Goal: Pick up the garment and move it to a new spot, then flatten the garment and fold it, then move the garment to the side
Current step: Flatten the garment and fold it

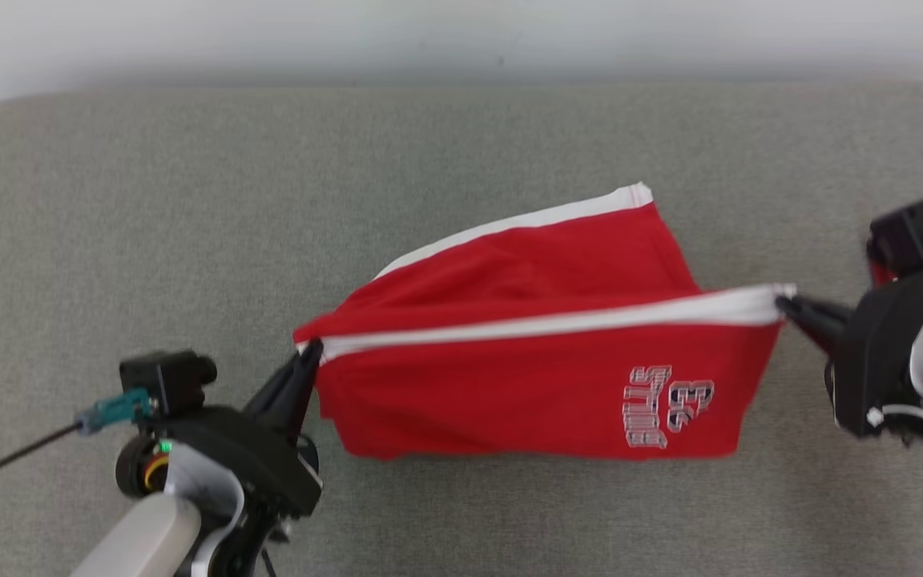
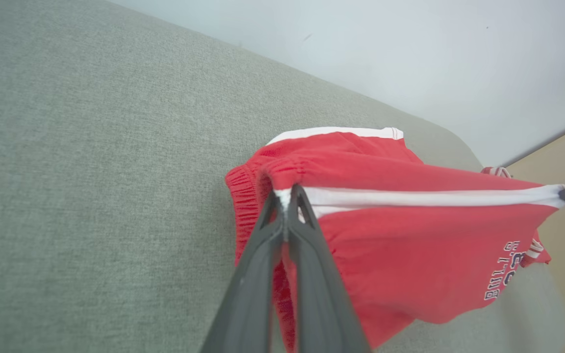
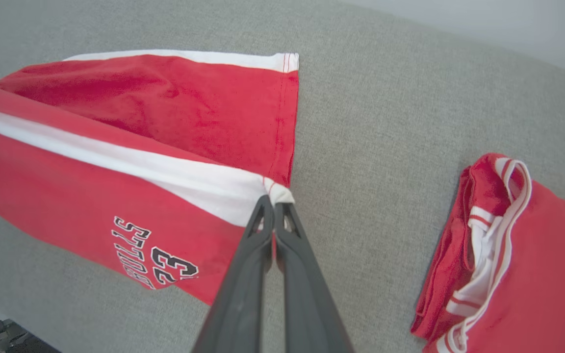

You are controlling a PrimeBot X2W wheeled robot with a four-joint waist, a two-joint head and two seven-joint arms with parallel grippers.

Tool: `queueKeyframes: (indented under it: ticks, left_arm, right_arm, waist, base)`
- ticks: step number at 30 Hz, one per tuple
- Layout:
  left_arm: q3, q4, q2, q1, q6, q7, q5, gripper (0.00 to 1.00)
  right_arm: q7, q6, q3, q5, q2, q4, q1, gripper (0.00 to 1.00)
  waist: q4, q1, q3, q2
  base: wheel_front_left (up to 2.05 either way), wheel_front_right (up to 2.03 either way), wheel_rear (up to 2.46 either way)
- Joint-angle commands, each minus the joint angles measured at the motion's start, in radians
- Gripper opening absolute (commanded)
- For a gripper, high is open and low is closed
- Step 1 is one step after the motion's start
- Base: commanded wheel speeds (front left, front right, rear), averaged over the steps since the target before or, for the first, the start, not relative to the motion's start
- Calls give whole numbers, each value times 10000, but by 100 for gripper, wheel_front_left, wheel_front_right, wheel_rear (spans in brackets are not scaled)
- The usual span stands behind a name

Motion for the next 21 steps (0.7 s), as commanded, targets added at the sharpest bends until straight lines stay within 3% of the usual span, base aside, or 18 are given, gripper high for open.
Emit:
queueKeyframes:
  ticks: [1, 13, 21]
  left_arm:
    - [39, 111, -31, -262, 83, -63, 190, 0]
    - [-136, 1092, -951, -2327, 369, -219, 888, 0]
    - [-315, 1801, -1297, -3169, 529, -421, 1340, 0]
  right_arm:
    - [-299, -29, 75, -158, -67, 265, -348, 0]
    - [-3222, -29, 1874, -950, -530, 3208, -3608, 0]
    - [-4366, -28, 2860, -1321, -249, 5021, -5134, 0]
  waist:
    - [271, -2, 493, -1]
    - [803, -2, 1841, -1]
    - [1034, -2, 2372, -1]
  base:
    - [0, 0, 0]
    - [0, 0, 0]
    - [0, 0, 0]
